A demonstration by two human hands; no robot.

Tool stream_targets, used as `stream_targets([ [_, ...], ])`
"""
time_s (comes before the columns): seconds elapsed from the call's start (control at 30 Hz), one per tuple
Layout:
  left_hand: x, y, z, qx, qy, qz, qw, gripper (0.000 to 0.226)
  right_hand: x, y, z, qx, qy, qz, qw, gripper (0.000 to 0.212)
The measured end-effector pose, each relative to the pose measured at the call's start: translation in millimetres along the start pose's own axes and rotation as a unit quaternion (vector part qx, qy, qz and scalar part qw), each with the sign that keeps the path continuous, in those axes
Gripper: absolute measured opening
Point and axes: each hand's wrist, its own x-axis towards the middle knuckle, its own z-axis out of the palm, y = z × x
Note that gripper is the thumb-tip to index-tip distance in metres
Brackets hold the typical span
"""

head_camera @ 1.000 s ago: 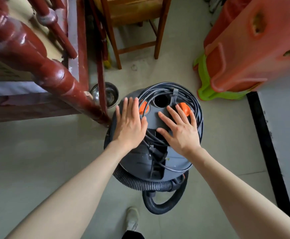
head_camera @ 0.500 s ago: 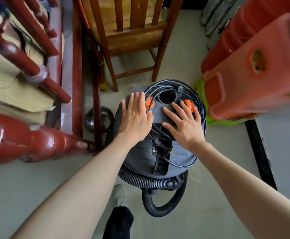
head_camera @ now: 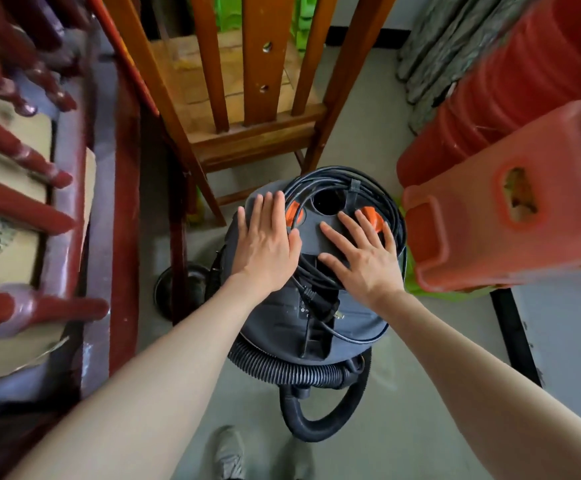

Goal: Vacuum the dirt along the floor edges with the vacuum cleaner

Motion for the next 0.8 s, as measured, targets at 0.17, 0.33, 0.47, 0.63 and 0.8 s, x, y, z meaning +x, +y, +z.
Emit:
stream_targets([
  [0.17,32.1,5.0,-3.5,-0.002,0.002,-0.013,1.000,0.065,34.8,13.2,-11.7,0.001,-0.007,-0.021,1.000,0.068],
  [0.33,57.4,10.6,-6.9,-0.015,0.001,-0.035,0.999,0.066,65.1,26.8,-23.1,-0.007,-0.018,-0.049,0.999,0.063],
  [0.47,78.9,14.2,-9.0,-0.021,0.014,-0.049,0.998,0.066,89.4,37.1,-33.9,-0.013,-0.023,-0.068,0.997,0.062],
  [0.63,98.6,15.3,-8.4,-0.029,0.024,-0.053,0.998,0.066,110.6,45.1,-40.7,-0.016,-0.016,-0.083,0.996,0.061],
  [0.8,100.3,13.9,-5.8,-0.022,0.025,-0.055,0.998,0.066,114.5,47.0,-42.4,-0.016,-0.030,-0.086,0.996,0.061],
])
